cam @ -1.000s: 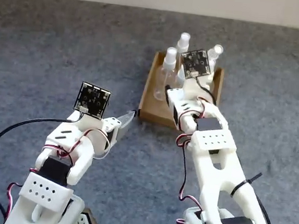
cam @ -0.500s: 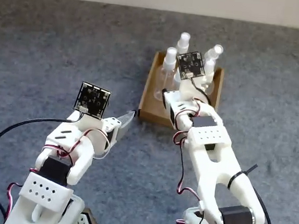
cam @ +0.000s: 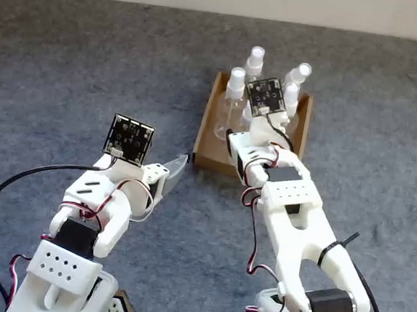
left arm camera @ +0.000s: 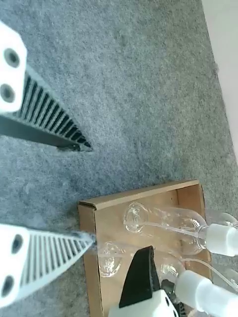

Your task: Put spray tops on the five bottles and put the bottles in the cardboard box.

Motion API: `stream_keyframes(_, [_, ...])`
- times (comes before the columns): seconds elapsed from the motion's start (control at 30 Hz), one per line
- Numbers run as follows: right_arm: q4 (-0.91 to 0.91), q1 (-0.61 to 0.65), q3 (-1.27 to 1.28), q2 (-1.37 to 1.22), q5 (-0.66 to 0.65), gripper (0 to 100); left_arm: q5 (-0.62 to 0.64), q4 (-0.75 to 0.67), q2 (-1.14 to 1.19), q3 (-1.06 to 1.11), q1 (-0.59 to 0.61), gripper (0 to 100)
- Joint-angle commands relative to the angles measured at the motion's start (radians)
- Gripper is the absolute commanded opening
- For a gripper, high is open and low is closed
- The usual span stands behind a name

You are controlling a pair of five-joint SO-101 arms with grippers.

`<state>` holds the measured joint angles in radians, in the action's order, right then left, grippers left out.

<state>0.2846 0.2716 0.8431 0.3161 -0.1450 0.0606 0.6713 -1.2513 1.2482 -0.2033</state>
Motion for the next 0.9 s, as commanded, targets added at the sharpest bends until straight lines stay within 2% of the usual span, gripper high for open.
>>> stream_keyframes(0.0, [-0.008, 0.007, 0.007, 0.012, -0.002, 0.7, -0.003, -0.021, -0.002, -0.005, 0.008, 23])
stream_keyframes(0.17, [-0.008, 0.007, 0.007, 0.012, -0.003, 2.3, -0.003, -0.021, -0.002, -0.005, 0.008, 23])
stream_keyframes(0.43, [-0.004, 0.007, 0.007, 0.012, 0.002, 14.0, -0.005, -0.021, -0.002, -0.005, 0.008, 23])
stream_keyframes(0.87, [0.030, 0.007, 0.002, 0.013, 0.003, 14.9, -0.005, -0.021, -0.002, -0.007, 0.008, 23])
